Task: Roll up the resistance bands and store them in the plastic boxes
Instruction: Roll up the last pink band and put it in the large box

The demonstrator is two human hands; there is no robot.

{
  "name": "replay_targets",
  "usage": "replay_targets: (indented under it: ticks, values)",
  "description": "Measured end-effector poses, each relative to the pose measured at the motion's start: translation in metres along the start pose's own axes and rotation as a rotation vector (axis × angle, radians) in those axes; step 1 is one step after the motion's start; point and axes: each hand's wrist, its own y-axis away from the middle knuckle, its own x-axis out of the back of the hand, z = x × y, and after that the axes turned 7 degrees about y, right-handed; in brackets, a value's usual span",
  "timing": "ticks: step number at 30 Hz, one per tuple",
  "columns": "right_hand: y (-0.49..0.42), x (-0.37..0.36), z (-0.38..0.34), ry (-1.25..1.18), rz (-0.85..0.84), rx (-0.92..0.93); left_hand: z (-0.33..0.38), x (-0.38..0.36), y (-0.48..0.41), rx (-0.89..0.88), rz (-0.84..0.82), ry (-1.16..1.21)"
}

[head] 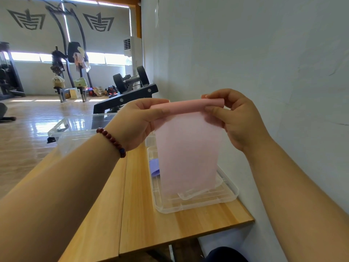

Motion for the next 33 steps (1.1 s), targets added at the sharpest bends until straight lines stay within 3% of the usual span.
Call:
replay_targets:
  ticks: [17,25,33]
  values:
    - [-0.0001,-0.0016,0.0073,-0.072,-0.027,-0.088,-0.0010,0.0020,0.0034,-0.032,0.027,-0.028]
    - [0.0018,-0.0015,0.0057,0.115,-0.007,-0.091,0.0011,-0.0027,0.0034,-0.023,0.046,0.079]
    - [0.0043,0.0010,0.0061,0.120,-0.027,-0.033,-0.0010,0.0015,0.0043,-0.006,0.023,0.035]
